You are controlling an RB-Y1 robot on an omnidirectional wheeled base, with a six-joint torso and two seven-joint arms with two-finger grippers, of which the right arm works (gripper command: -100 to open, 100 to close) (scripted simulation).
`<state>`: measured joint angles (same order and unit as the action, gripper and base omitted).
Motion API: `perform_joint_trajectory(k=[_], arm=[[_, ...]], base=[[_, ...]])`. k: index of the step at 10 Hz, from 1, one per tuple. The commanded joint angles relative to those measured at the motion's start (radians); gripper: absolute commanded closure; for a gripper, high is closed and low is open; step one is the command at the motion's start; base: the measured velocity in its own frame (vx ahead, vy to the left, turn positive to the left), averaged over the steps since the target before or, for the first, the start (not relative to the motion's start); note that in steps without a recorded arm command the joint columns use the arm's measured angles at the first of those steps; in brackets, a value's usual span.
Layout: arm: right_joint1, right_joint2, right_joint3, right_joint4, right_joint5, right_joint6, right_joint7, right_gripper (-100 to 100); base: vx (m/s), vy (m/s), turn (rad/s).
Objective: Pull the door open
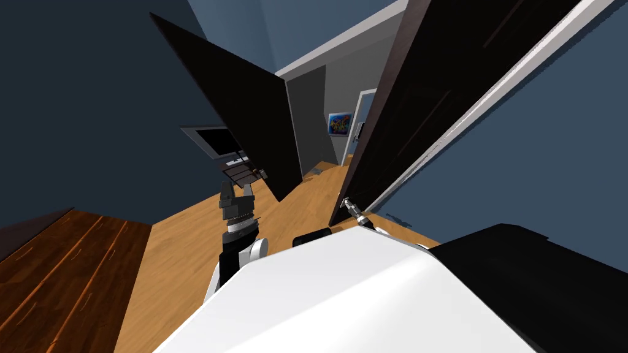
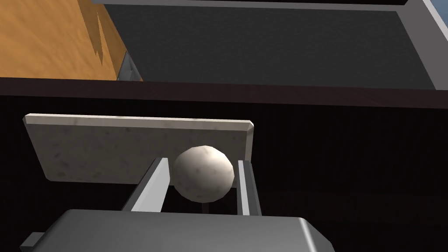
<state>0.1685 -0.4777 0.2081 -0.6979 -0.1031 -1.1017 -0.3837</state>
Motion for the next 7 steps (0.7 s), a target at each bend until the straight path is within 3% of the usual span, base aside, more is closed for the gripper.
perform_joint_trajectory(k=[1,2,7], arm=[[0.009,-0.015,0.007,0.006,0.001,-0.031,-0.013,100],[0.01,-0.009,0.005,0.0,0.001,-0.014,-0.008,100],[0.021,-0.027,0.019,0.034,0.002,-0.074,-0.024,100]], base=[[-0.132,-0.067,0.153],[-0.061,-0.033,0.038],[-0.177,-0.063,0.152]])
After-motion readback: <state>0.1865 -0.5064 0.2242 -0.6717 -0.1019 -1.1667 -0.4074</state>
